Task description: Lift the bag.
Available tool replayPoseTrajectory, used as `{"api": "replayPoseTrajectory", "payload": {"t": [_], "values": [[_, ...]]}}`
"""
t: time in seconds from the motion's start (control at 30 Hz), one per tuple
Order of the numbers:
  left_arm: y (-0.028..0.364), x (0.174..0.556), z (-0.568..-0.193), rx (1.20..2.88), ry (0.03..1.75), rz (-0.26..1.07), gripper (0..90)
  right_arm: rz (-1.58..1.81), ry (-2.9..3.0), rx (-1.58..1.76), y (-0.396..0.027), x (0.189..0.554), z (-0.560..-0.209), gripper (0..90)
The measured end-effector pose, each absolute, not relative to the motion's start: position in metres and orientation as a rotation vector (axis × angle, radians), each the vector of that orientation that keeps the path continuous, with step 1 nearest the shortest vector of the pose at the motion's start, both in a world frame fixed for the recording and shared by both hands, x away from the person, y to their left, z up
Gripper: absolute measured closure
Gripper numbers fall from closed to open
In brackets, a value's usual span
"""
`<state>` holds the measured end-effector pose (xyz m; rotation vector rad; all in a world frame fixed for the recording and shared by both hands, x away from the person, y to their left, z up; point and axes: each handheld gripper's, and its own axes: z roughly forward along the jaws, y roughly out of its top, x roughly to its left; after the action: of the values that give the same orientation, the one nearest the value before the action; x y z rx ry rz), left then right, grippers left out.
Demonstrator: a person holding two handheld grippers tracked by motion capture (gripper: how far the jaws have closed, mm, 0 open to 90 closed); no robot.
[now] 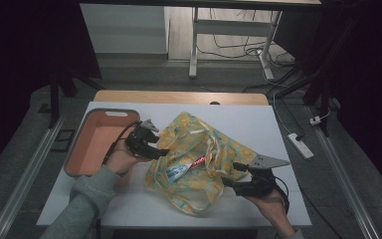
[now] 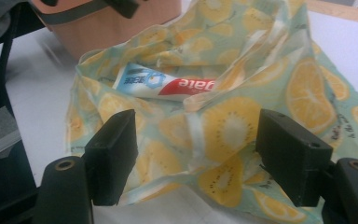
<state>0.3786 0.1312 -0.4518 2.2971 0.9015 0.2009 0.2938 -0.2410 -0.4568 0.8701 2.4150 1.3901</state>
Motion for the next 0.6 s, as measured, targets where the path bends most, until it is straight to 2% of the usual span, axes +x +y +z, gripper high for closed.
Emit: {"api": "replayPoseTrajectory", "payload": {"t": [0.17,0.33,0.43,0.6], "values": [[0.113,0.395,-0.462,2.351,0.968,0.227,35.2,1.388,2.440,0.842,-0.237,0.290,-0.460,29.3],[0.101,0.408,-0.475,2.391,1.065,0.190,40.8,1.379,2.457,0.821,-0.234,0.287,-0.463,29.5],[0.098,0.411,-0.480,2.408,1.119,0.187,51.4,1.372,2.463,0.804,-0.233,0.285,-0.463,29.5],[0.094,0.413,-0.484,2.444,1.126,0.146,75.7,1.373,2.478,0.796,-0.229,0.281,-0.465,29.5]]}}
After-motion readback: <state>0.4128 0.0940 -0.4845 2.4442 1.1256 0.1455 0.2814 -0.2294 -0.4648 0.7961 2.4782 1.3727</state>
